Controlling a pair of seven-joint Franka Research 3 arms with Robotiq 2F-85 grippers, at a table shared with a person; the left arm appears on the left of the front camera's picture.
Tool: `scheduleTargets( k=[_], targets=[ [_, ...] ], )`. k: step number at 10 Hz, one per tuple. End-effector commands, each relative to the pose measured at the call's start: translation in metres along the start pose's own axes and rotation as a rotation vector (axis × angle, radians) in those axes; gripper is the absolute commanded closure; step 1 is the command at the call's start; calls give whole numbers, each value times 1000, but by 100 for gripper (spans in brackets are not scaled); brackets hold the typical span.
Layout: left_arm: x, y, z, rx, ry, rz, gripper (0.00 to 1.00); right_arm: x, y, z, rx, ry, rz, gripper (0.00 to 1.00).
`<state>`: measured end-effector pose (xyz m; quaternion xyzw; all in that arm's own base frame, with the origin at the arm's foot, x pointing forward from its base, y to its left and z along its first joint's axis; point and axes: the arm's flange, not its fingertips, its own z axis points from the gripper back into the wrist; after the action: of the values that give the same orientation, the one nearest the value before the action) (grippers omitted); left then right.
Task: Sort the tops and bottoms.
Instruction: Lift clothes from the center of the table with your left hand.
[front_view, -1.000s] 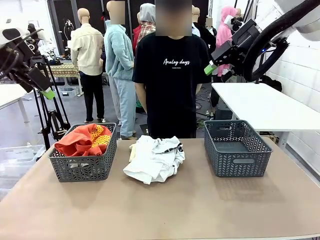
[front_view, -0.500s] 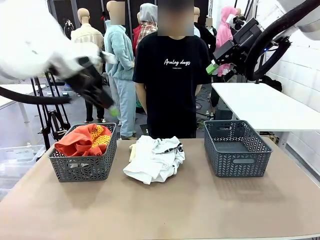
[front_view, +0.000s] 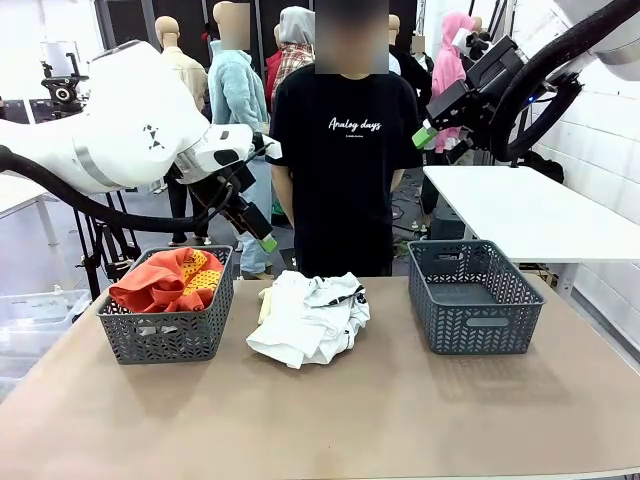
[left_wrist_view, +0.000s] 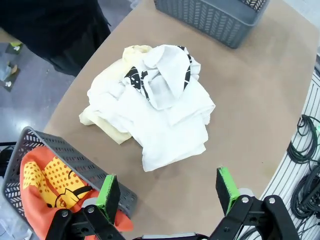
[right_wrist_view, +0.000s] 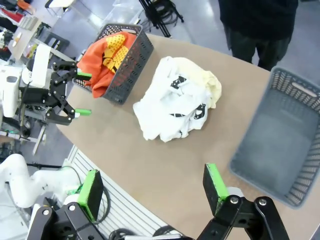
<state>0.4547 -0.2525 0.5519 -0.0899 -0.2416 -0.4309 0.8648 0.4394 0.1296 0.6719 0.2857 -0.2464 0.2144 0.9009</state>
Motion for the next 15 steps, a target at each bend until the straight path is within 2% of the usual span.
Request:
scheduleTargets(
  k=[1,2,3,4,5,6,8,10,13,15],
  targets=[
    [-3,-7,7,-13,8,15,0,0,0,1,-11,7,-9,0],
    [0,0,0,0,0,0,0,0,0,1,-11,7,-9,0],
    [3,2,-12,-20,-80,4,0,0,0,1,-11,7,-9,0],
    [16,2,-34,-6,-96,-38,0,0,0,1,-11,7,-9,0],
    [39,0,-74,-41,-113,-99,0,0,0,1,-11,7,-9,0],
    [54,-5,-107,-71,-100,-131,0,0,0,1,-11,7,-9,0],
    [66,-3,-158,-94,-10,-160,0,0,0,1,-11,7,-9,0],
    [75,-5,-185,-18,63,-206,0,0,0,1,-11,7,-9,0],
    [82,-4,-199,20,131,-225,0,0,0,1,-11,7,-9,0],
    [83,-3,-206,-6,146,-210,0,0,0,1,-11,7,-9,0]
  ],
)
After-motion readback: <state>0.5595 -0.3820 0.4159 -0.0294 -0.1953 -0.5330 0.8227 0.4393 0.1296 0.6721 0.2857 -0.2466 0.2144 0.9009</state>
